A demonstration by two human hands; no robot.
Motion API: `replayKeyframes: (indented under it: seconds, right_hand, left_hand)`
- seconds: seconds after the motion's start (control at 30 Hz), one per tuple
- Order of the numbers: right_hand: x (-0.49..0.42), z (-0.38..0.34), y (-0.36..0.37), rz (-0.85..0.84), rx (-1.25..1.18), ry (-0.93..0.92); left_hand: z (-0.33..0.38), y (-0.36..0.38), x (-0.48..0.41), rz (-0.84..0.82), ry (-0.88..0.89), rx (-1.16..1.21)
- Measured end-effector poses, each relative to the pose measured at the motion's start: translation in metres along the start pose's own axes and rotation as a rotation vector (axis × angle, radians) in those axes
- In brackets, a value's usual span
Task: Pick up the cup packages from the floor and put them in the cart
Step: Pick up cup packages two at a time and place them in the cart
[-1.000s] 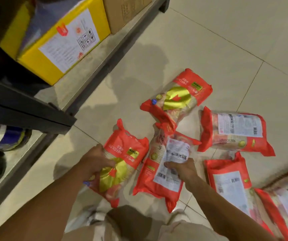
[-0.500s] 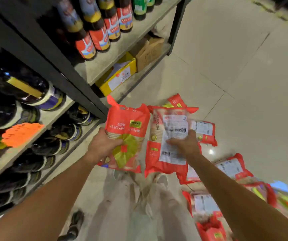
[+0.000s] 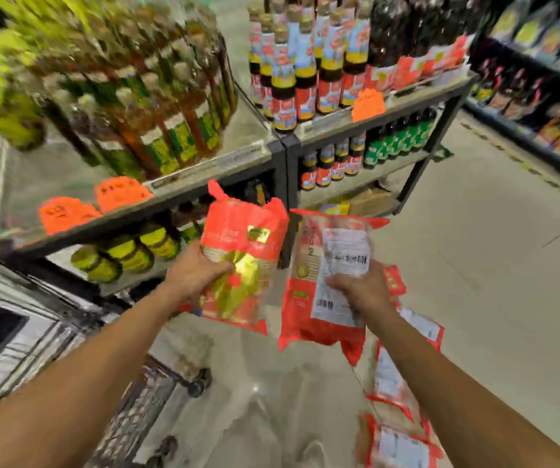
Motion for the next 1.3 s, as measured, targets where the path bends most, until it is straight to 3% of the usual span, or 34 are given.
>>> replayKeyframes:
  seconds: [0.33, 0.67, 0.8, 1.0, 1.17, 1.3]
  right_hand:
    - [0.127, -0.032, 0.147, -0.161, -0.159, -0.042]
    - [0.299, -0.01, 0.405, -0.274, -0.307, 0.017]
    - [0.337, -0.003, 0.472, -0.295, -0.265, 0.054]
    - [0.347, 0.011, 0.522, -0.291, -0.292, 0.077]
    - [0.312, 0.071, 0.582, -0.292, -0.218, 0.185]
    - [0.305, 0.105, 0.618, -0.186, -0.143, 0.298]
  left_hand:
    - [-0.111, -0.166, 0.103, 0.125, 0.004, -0.01]
    - [-0.362, -0.327, 0.177, 0.142, -0.088, 0.127]
    - [-0.43, -0.378, 0.162, 0.124, -0.127, 0.052]
    - [-0.464, -0.415, 0.127, 0.134, -0.175, 0.008]
    - [-0.517, -0.43, 0.055, 0.085, -0.253, -0.055]
    - [-0.538, -0.424, 0.004, 0.022, -0.285, -0.068]
Point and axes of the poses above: each hand's wrist, its own x-axis away from the middle knuckle, its own y-axis out of the palm, z = x × y, the point moved 4 cm from there along -x, towards the middle knuckle, and after that the axes turned 2 degrees about -y, right-handed, at the moved point
